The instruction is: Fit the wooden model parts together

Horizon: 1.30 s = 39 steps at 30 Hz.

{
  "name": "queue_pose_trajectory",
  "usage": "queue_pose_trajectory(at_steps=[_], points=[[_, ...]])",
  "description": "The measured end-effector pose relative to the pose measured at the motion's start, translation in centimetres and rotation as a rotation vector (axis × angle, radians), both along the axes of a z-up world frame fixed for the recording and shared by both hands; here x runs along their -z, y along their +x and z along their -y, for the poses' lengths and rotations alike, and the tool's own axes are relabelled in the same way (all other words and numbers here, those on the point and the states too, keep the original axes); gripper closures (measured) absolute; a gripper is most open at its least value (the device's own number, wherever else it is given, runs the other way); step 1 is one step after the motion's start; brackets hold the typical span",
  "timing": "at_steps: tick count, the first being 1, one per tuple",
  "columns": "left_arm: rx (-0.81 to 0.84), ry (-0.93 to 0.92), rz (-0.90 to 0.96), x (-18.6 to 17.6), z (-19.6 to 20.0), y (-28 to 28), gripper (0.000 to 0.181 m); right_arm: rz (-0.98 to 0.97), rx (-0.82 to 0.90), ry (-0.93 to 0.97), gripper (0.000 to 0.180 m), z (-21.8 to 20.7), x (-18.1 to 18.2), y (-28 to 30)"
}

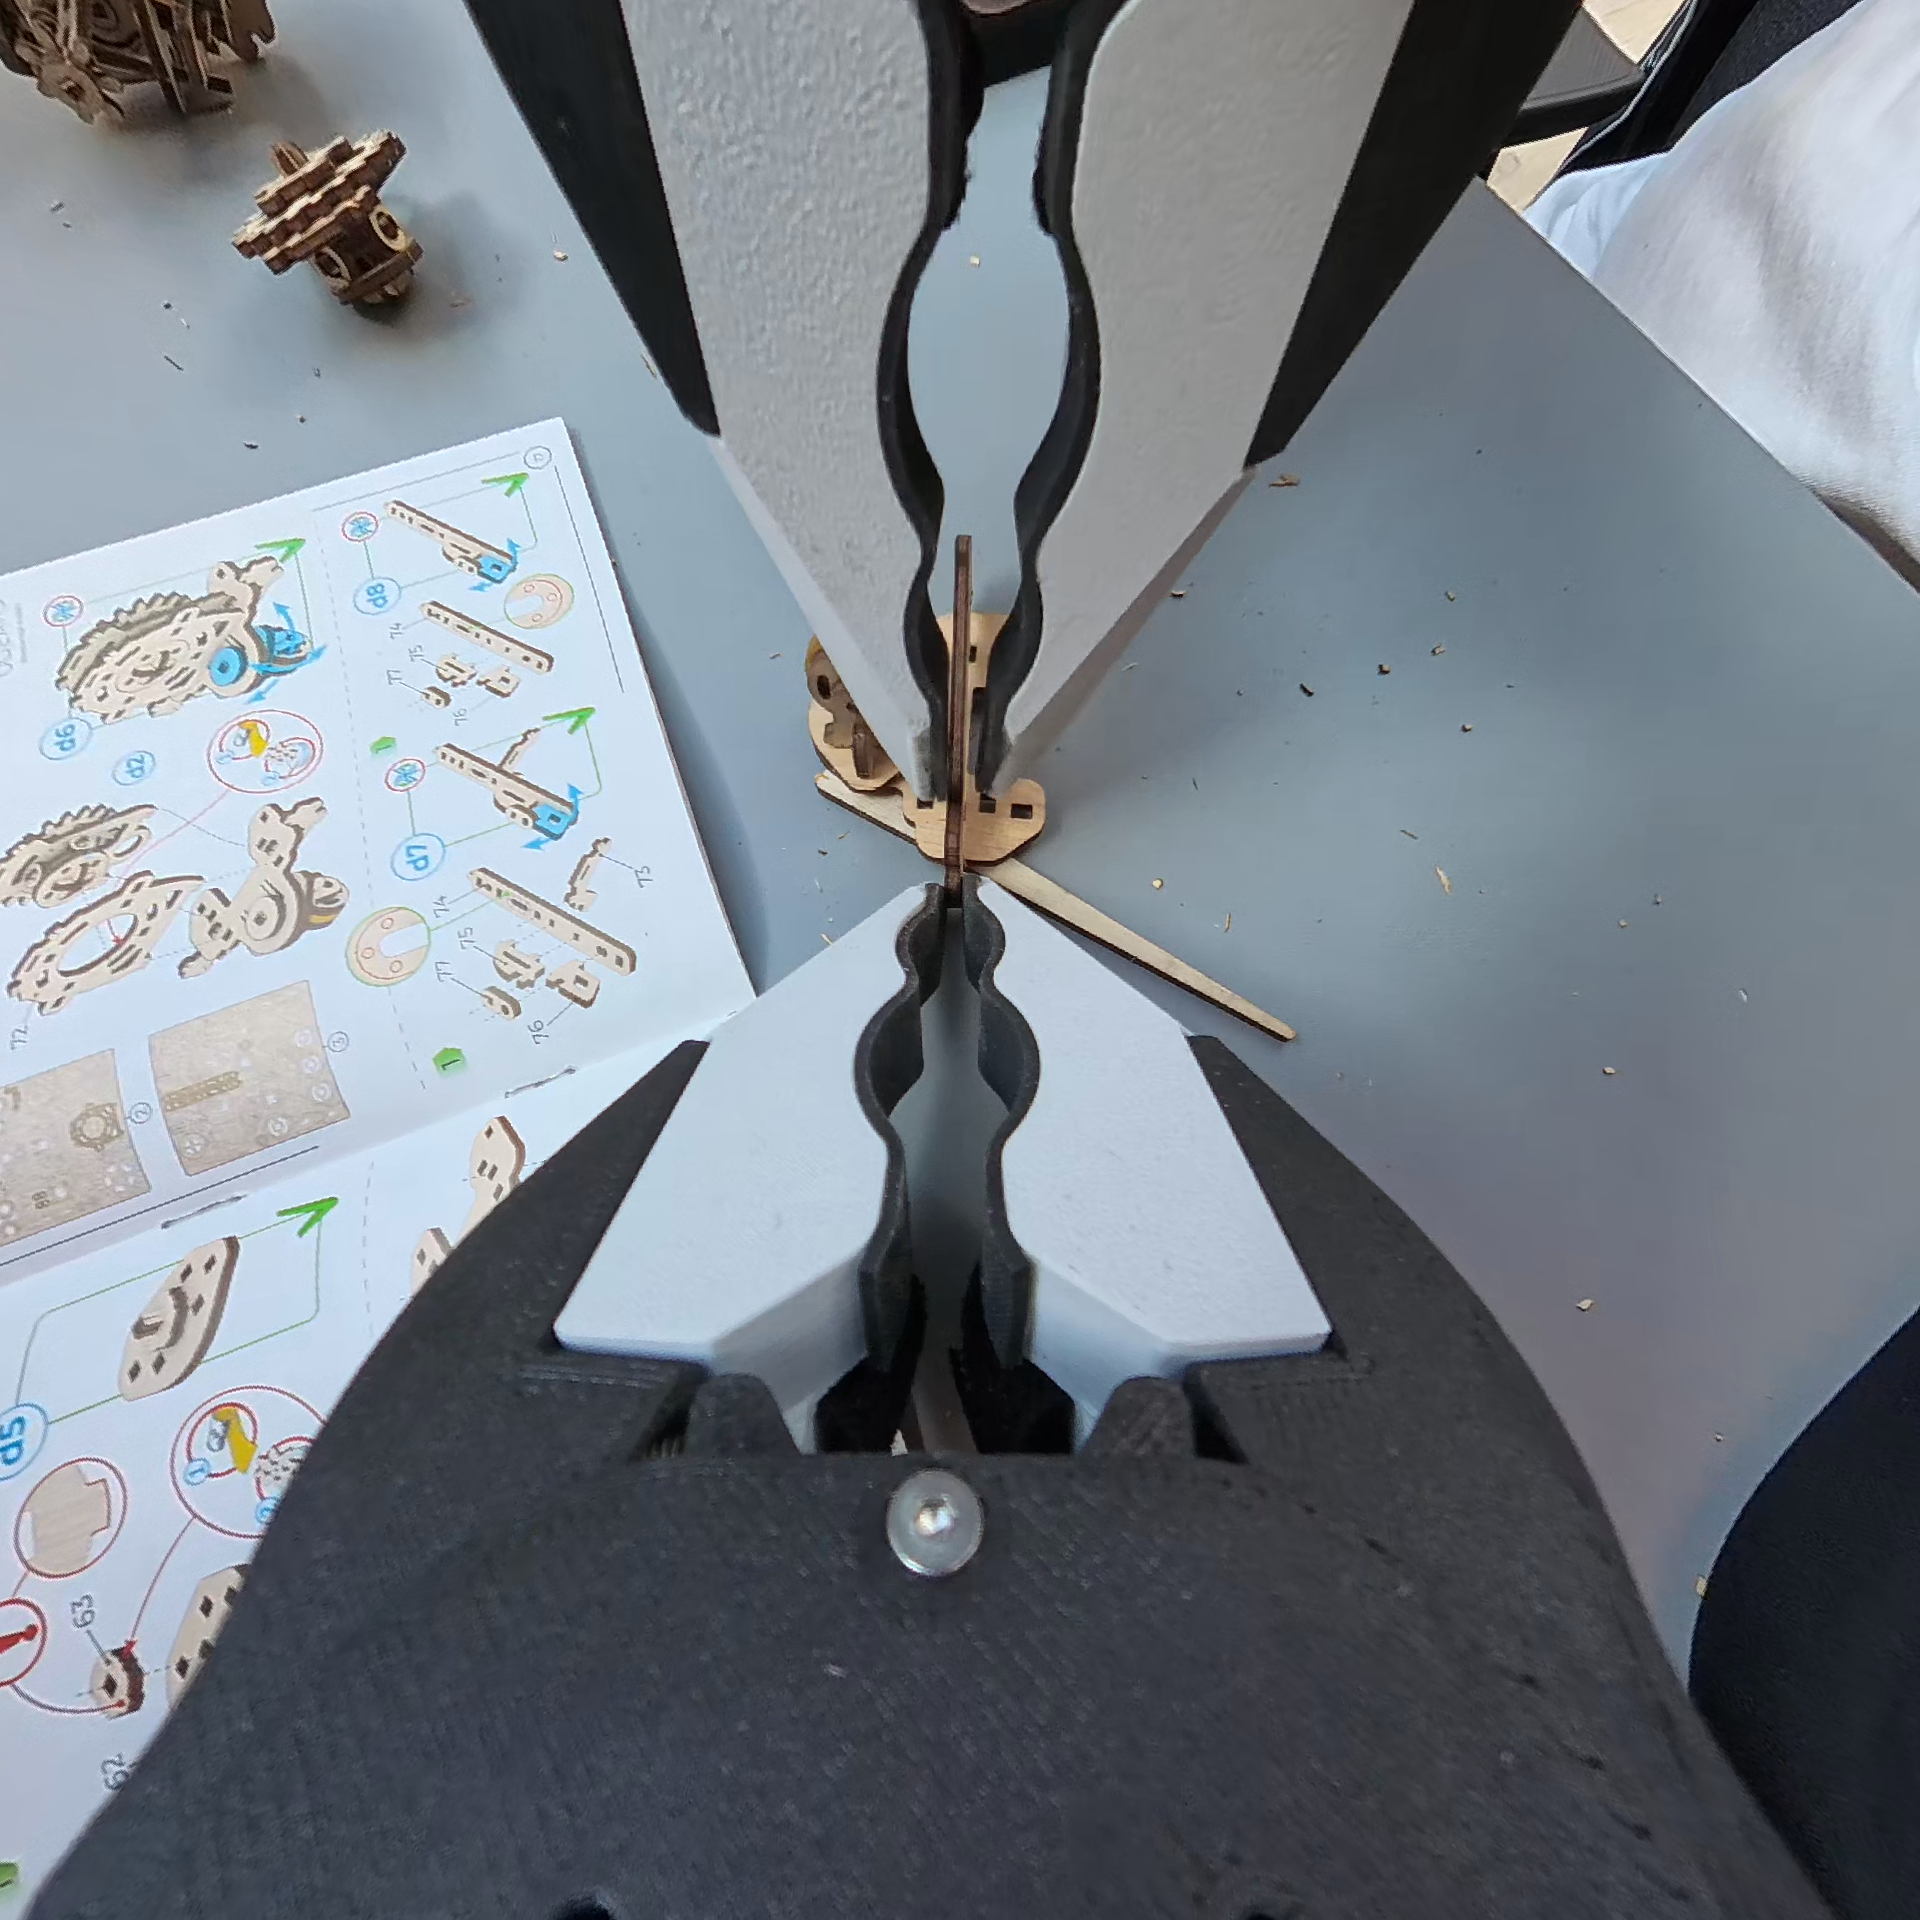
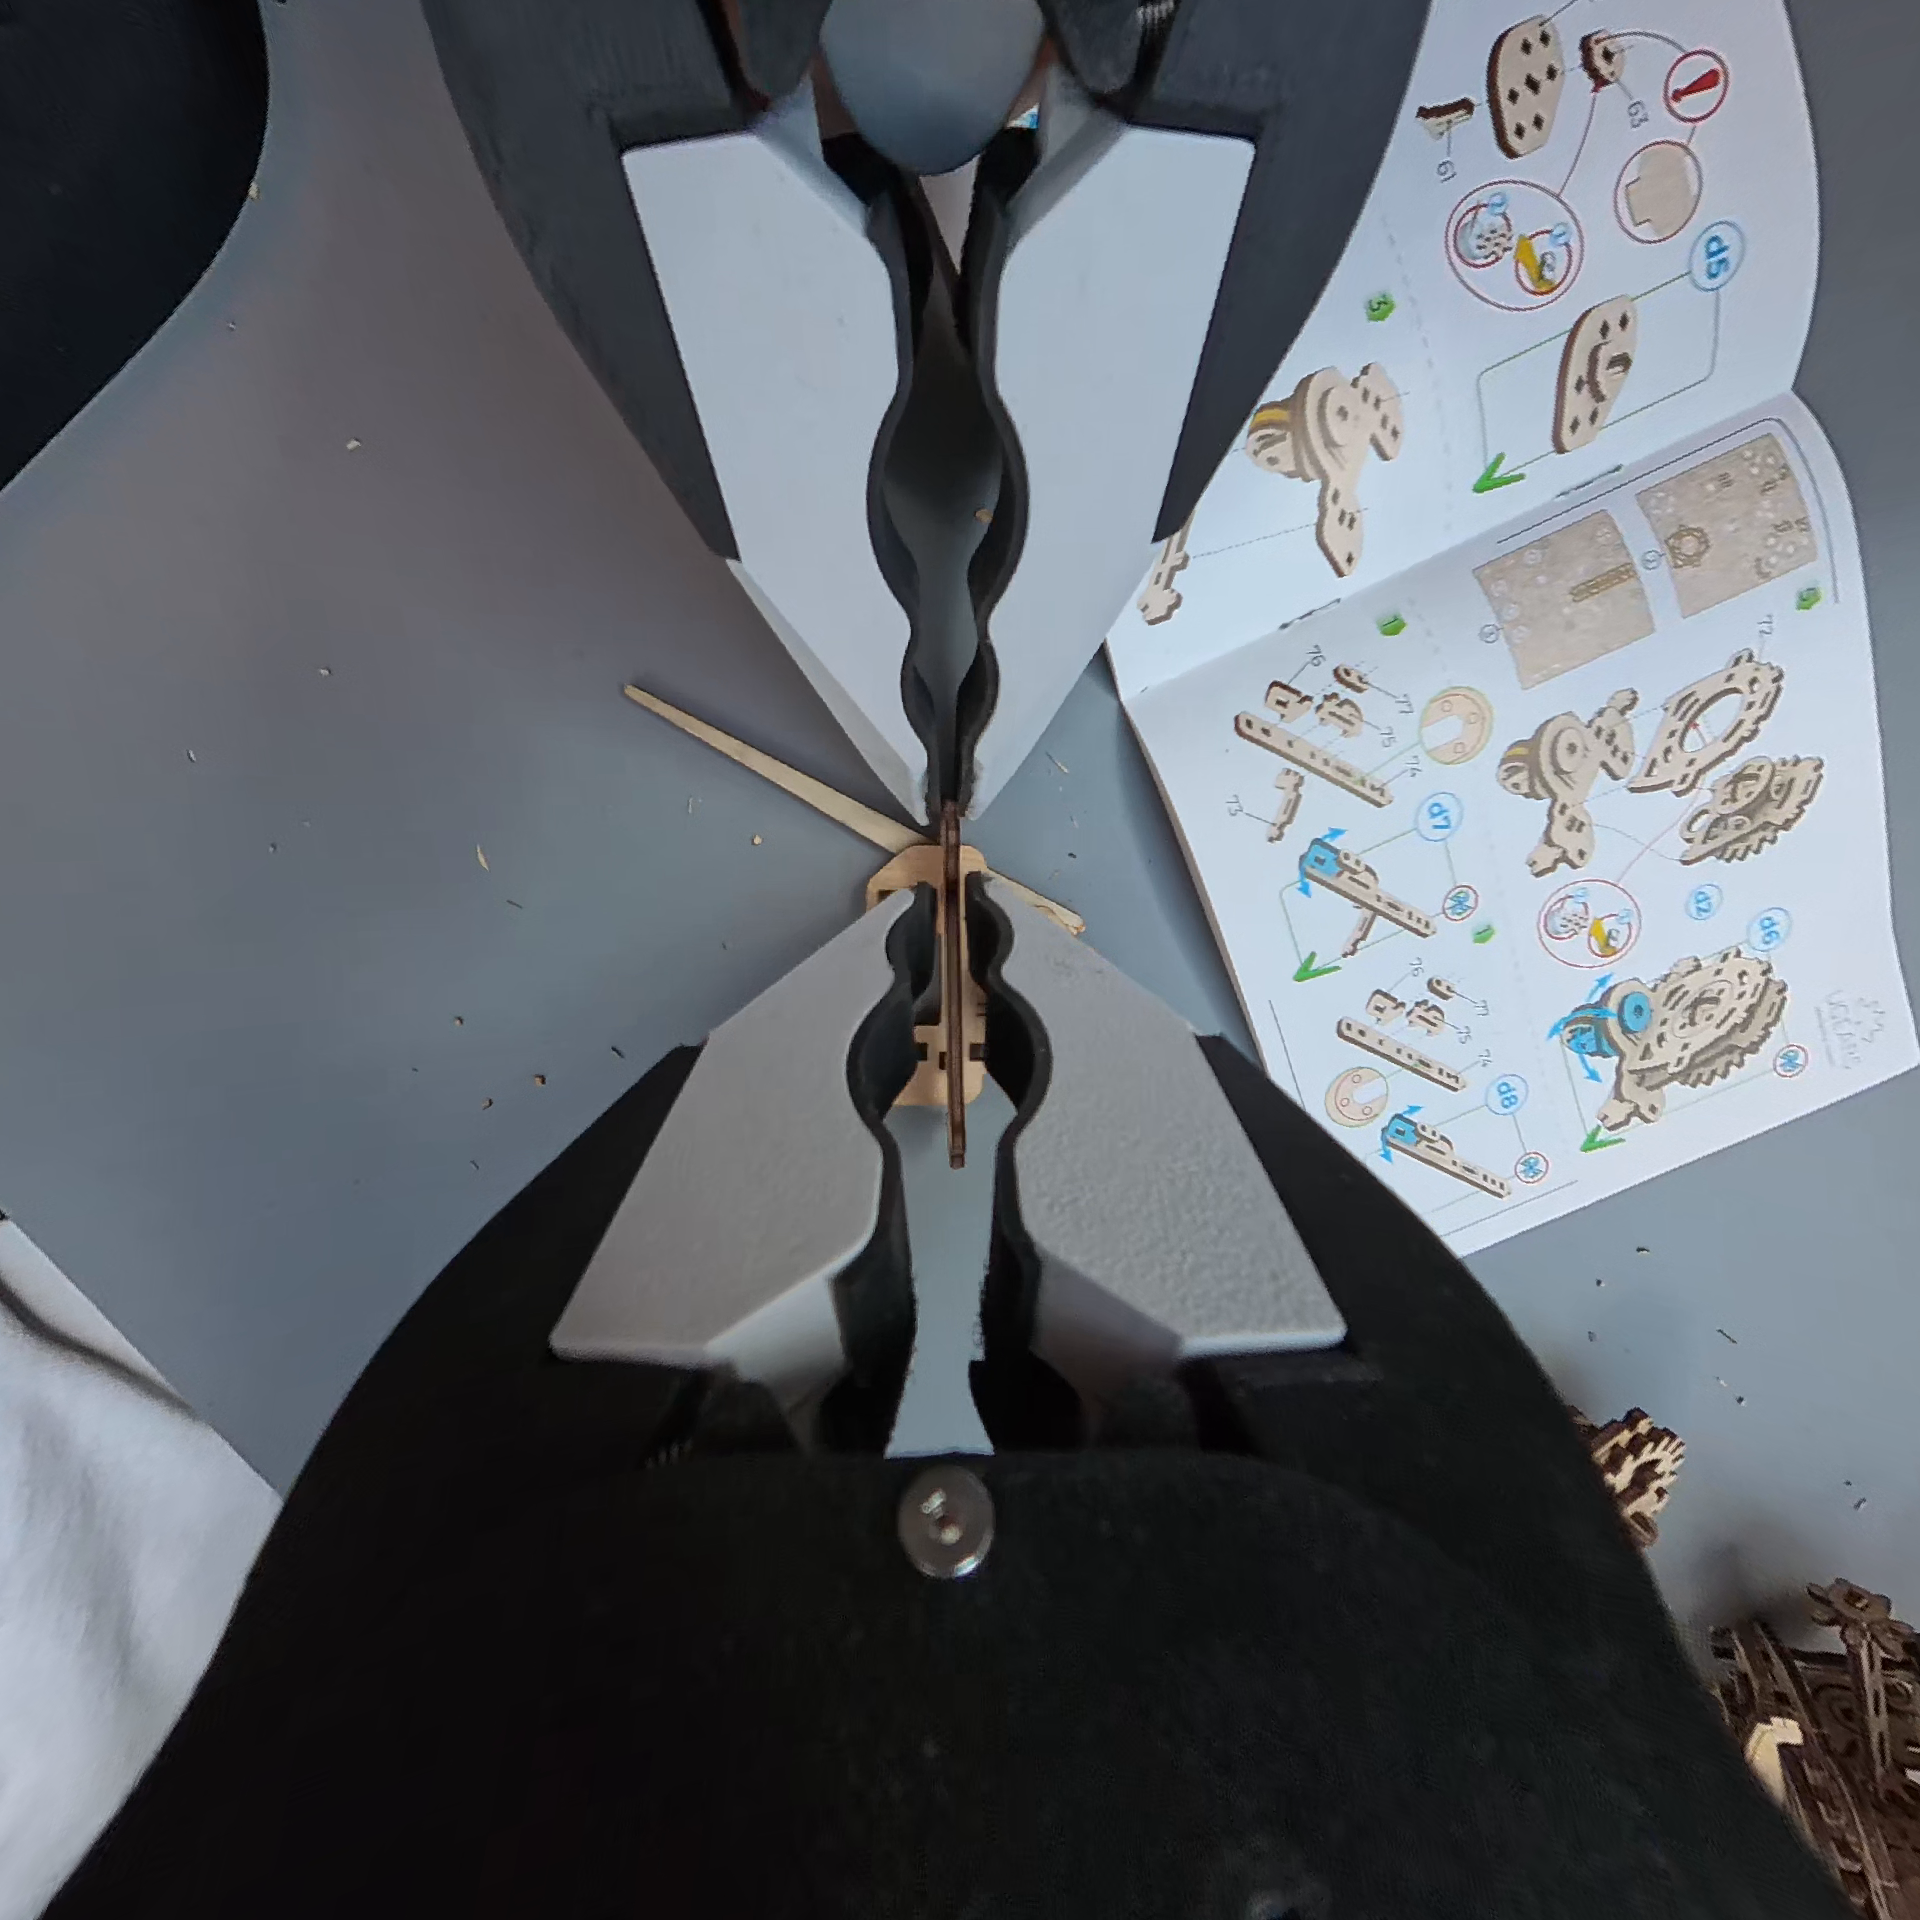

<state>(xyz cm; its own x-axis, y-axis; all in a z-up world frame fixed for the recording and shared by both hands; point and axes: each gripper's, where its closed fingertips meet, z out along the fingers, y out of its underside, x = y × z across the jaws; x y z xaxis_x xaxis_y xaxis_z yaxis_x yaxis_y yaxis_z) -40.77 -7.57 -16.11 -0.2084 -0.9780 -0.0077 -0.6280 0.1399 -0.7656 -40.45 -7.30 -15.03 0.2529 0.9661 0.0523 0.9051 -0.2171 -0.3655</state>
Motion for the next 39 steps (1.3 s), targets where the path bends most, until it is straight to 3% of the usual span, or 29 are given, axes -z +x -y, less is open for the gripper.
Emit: queue_pose_trajectory(at_steps=[15,21,39], points=[[0.0,0.004,0.001,0.0,0.0,0.0,0.18,0.034,0.043,-0.112,0.177,0.2,0.5,0.3],[0.0,0.006,0.003,0.0,0.0,-0.1,0.18,0.104,0.037,-0.078,0.177,0.2,0.7,0.3],[0.001,0.006,0.002,-0.1,0.0,-0.2,0.179,0.075,0.066,-0.051,0.176,0.4,1.0,0.1]])
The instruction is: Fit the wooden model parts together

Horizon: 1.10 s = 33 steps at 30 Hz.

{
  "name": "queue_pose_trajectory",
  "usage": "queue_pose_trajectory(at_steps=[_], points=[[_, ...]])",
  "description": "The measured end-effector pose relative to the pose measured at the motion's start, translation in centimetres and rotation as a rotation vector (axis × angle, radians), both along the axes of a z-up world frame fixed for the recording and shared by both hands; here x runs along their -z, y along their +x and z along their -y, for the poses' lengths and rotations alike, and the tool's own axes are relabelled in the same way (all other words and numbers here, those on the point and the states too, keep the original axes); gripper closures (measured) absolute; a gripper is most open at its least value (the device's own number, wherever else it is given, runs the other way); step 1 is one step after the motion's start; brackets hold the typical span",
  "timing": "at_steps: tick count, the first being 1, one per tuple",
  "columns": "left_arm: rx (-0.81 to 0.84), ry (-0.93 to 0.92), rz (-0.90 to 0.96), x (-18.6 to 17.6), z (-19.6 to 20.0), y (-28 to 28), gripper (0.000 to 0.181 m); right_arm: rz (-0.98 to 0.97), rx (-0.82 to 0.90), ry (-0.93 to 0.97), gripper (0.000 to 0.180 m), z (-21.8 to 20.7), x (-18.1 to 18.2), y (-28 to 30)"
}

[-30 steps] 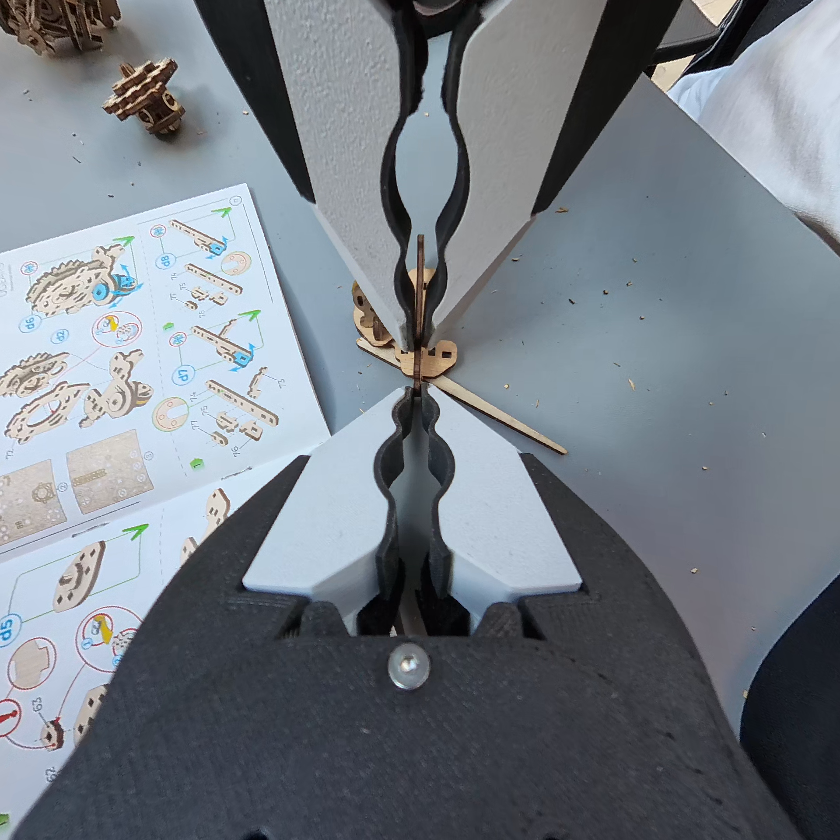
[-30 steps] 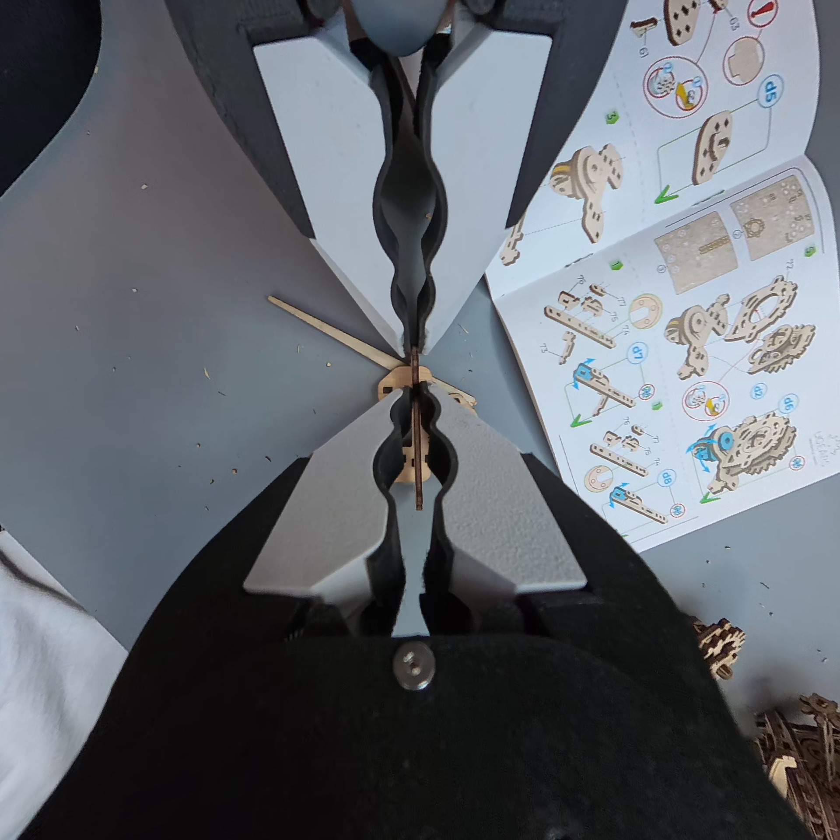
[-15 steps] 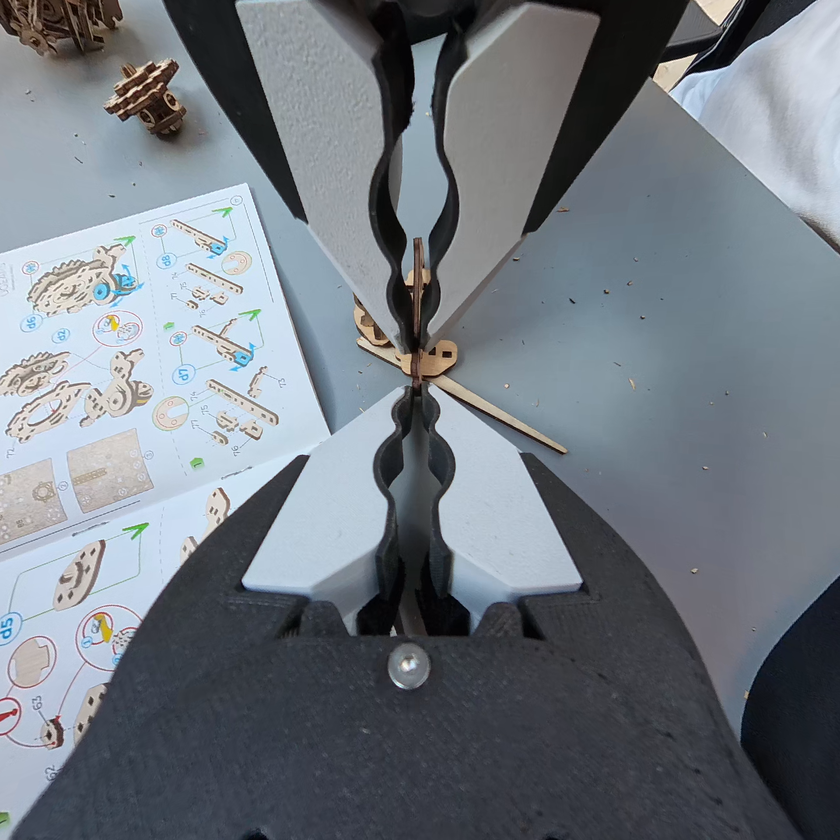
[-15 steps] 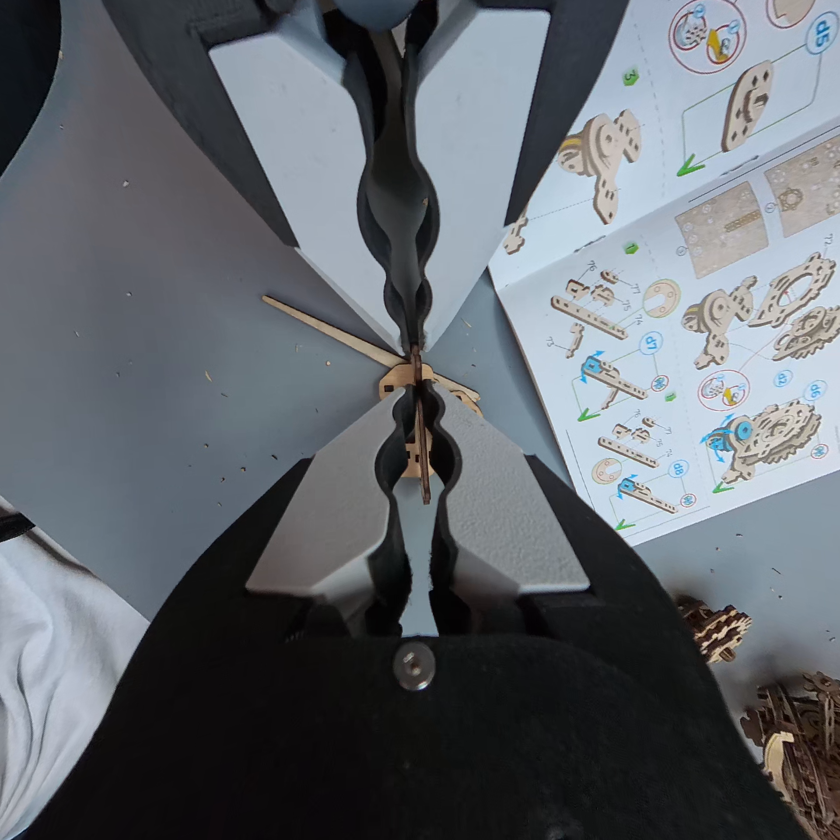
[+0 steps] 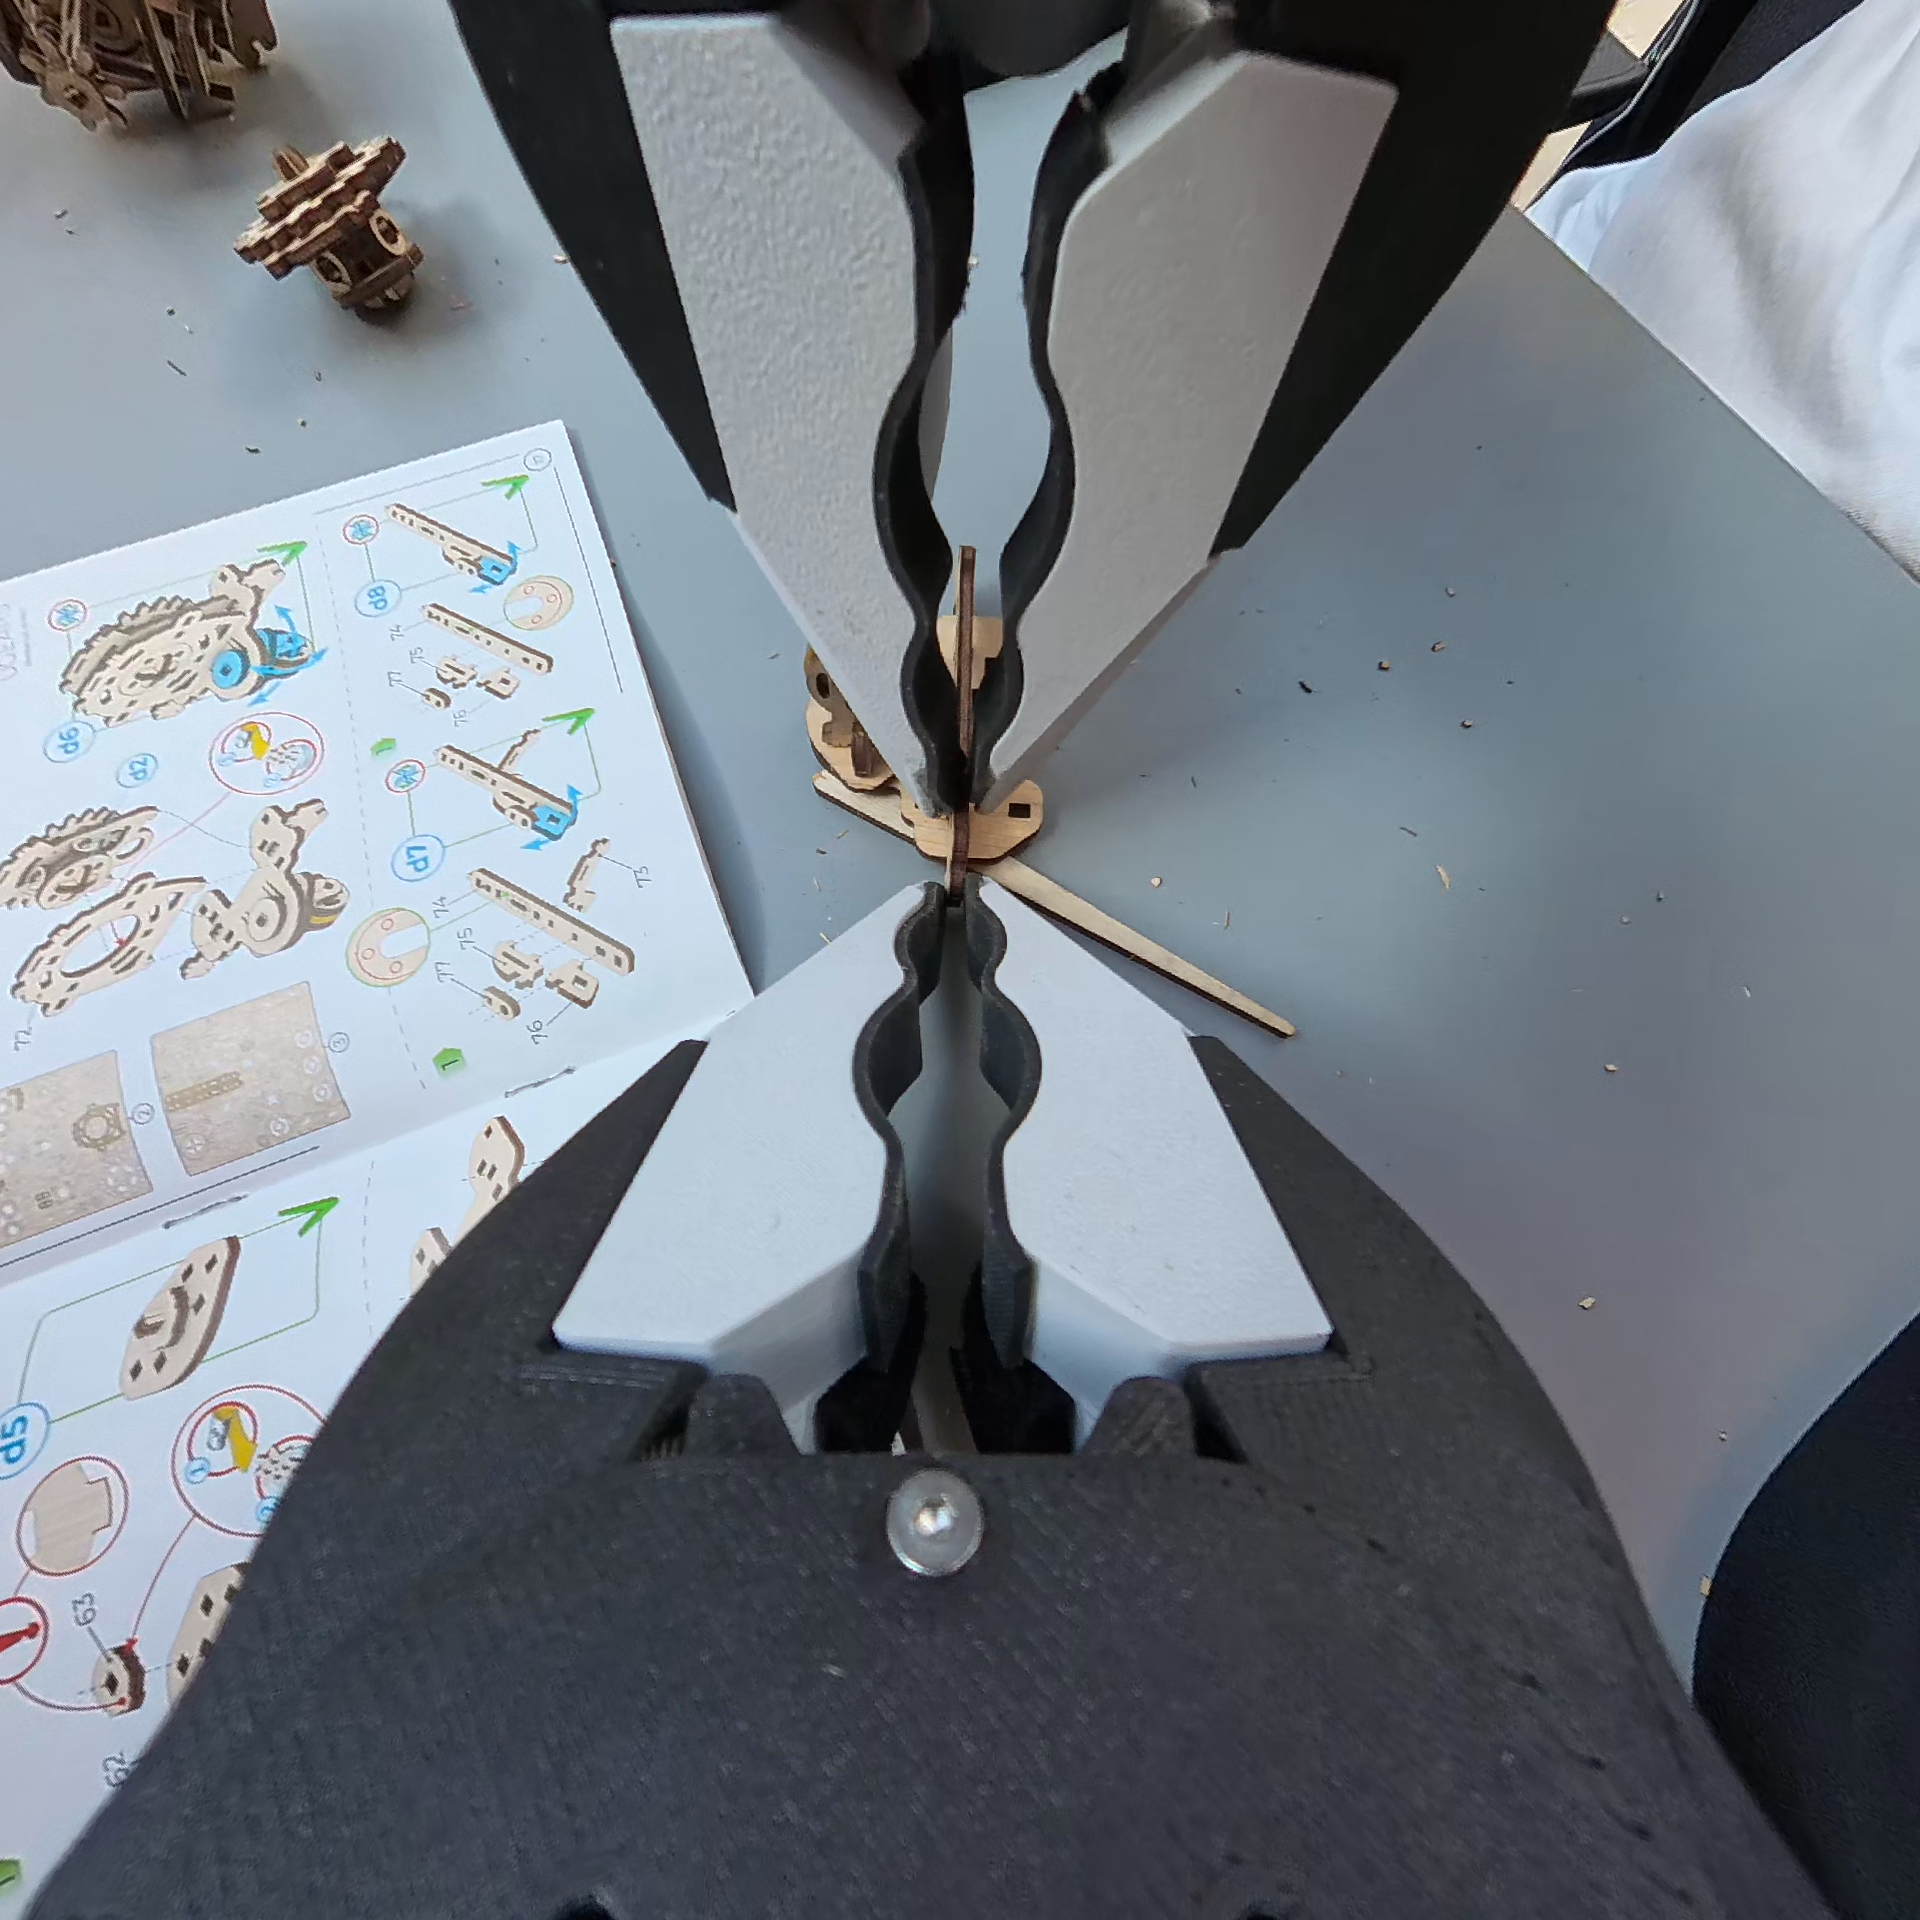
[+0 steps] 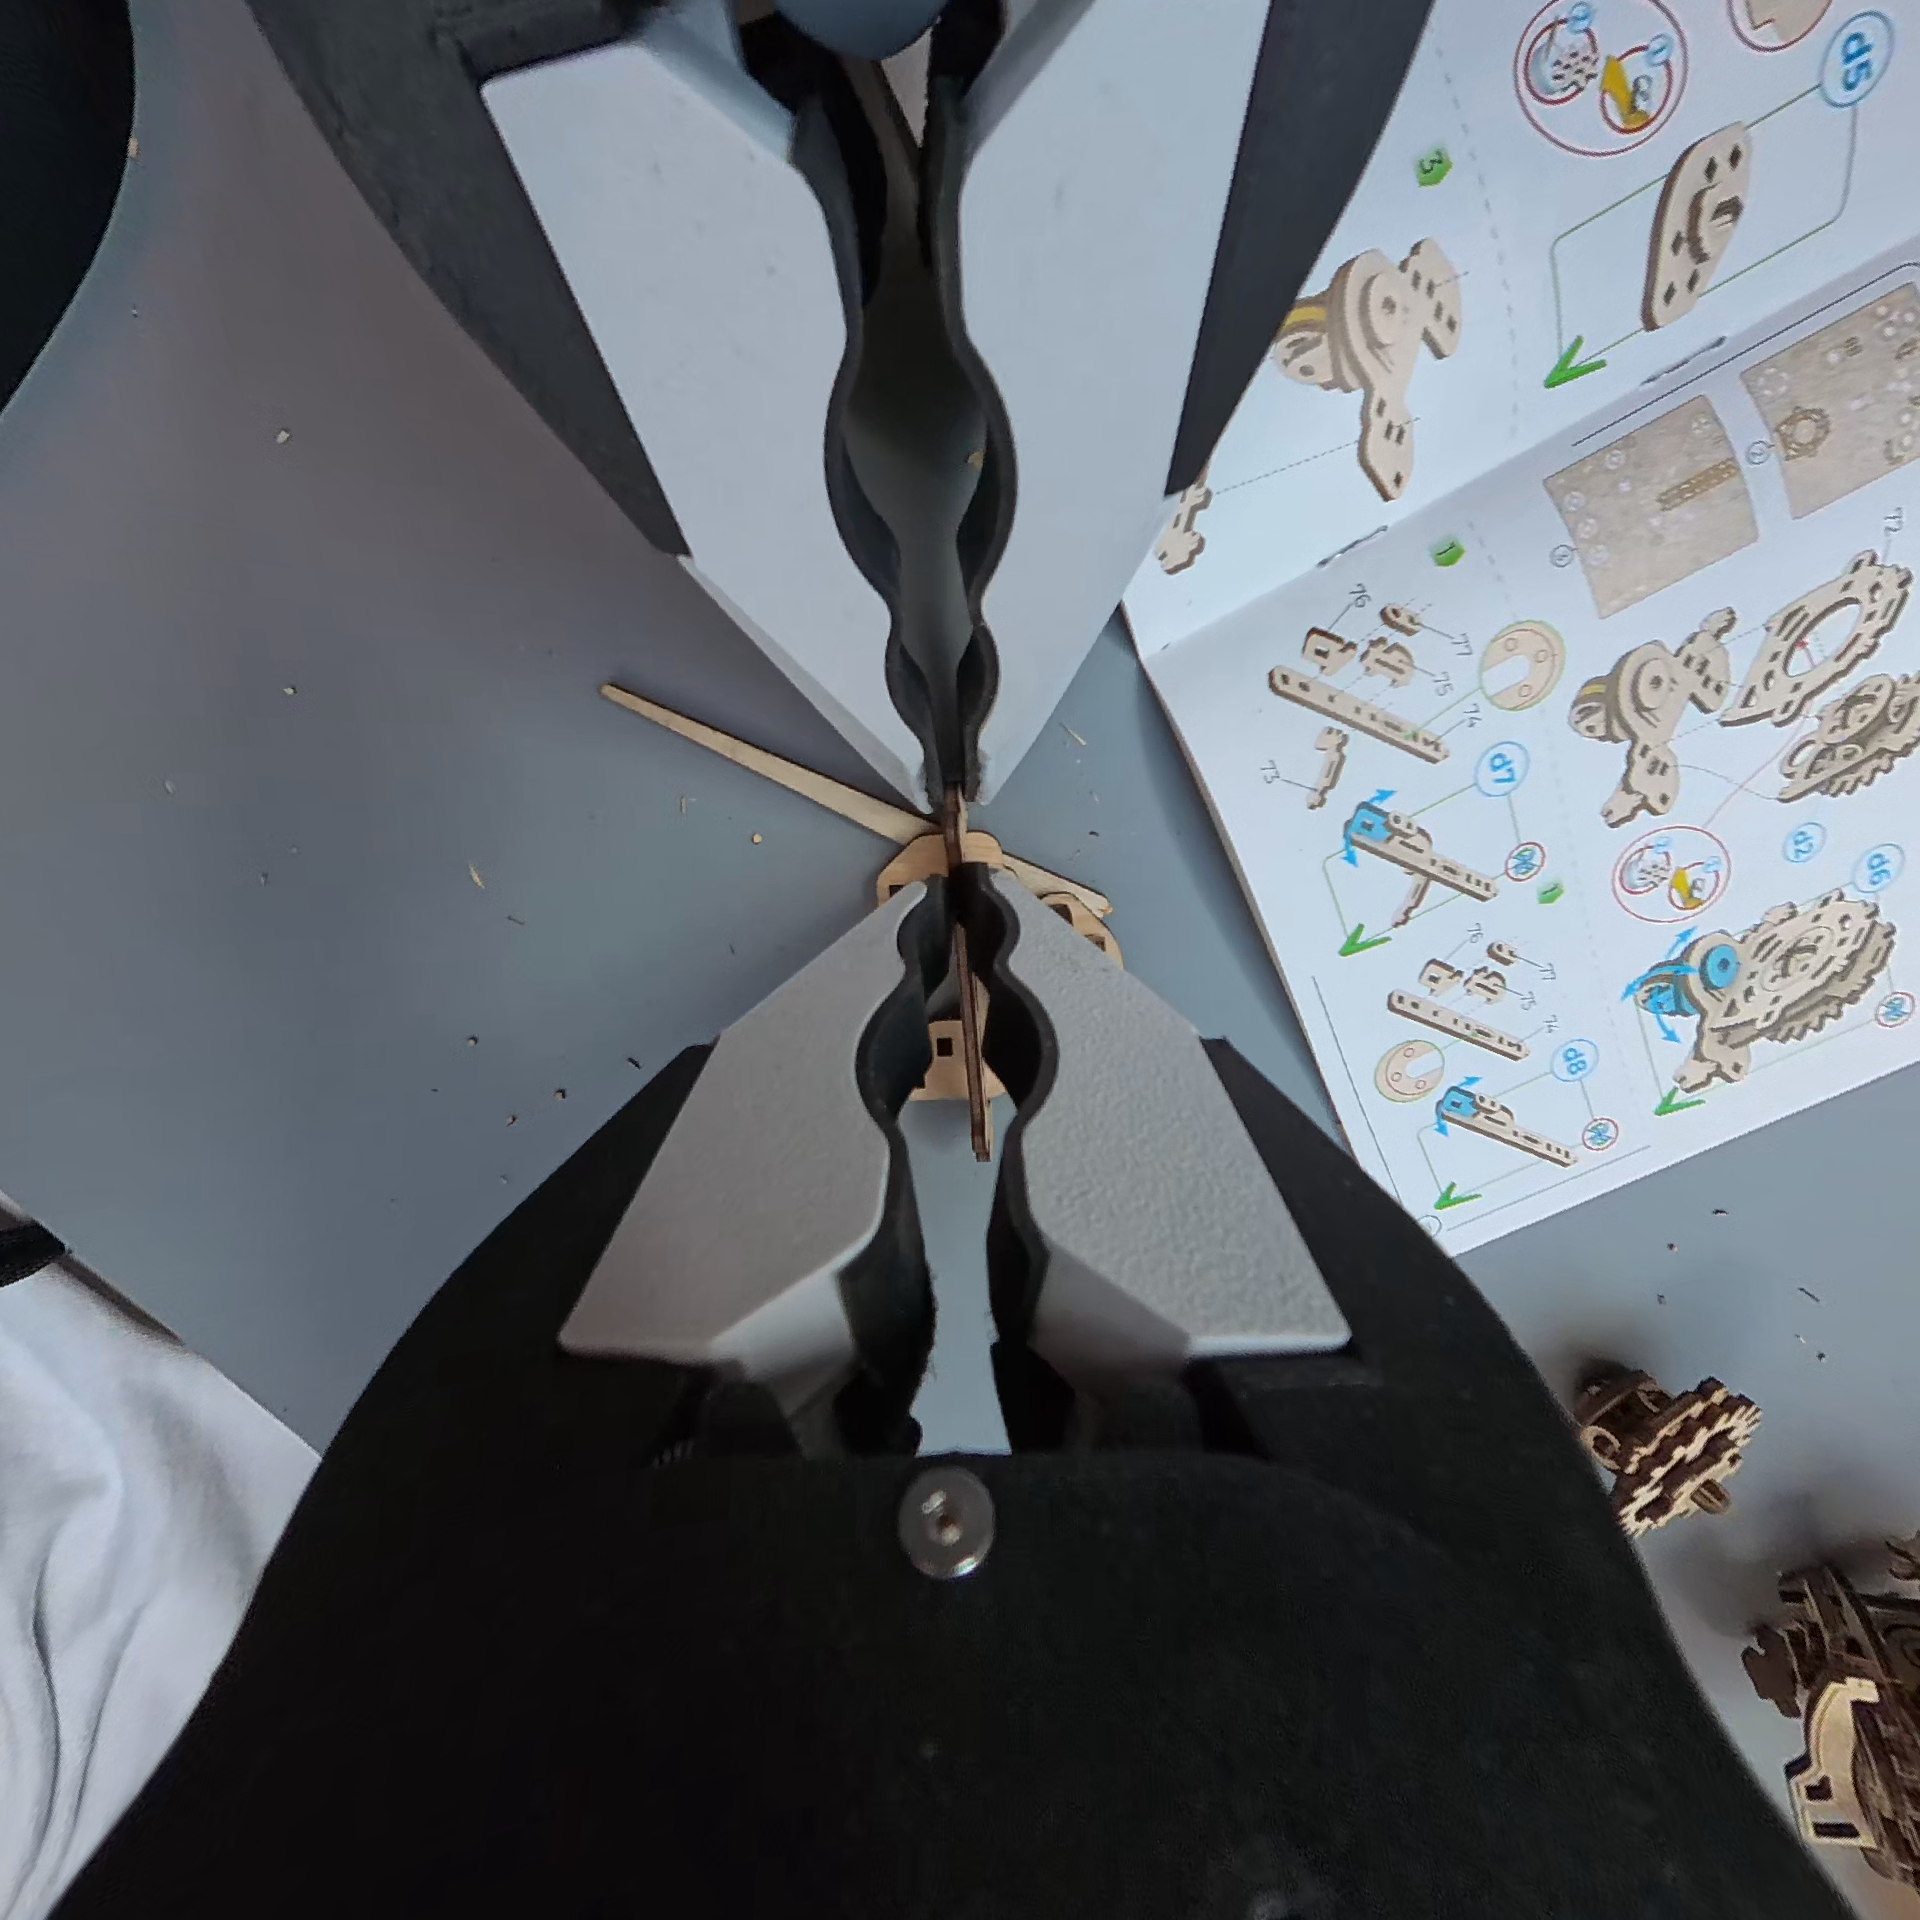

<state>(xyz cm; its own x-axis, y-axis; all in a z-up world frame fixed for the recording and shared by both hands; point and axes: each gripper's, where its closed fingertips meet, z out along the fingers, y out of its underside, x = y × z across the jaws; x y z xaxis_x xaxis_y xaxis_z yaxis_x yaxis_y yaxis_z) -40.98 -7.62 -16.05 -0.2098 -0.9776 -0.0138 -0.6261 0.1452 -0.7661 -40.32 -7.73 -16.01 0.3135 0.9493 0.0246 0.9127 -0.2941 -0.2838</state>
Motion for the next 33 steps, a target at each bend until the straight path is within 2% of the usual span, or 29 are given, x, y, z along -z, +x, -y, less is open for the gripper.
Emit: queue_pose_trajectory(at_steps=[11,15,19,33], points=[[-0.002,-0.008,-0.003,0.01,-0.02,-0.06,0.18,0.004,-0.039,-0.004,0.177,-0.28,-0.34,0.03],[0.002,-0.03,-0.014,0.08,0.21,-0.16,0.171,-0.015,0.055,-0.042,0.177,-0.2,-0.34,0.23],[-0.004,-0.043,-0.017,0.07,0.19,-0.21,0.171,-0.02,0.133,-0.057,0.177,-0.17,-0.31,0.27],[-0.026,-0.094,-0.023,0.01,0.31,-0.1,0.169,0.03,0.182,-0.089,0.177,-0.07,-0.11,0.32]])
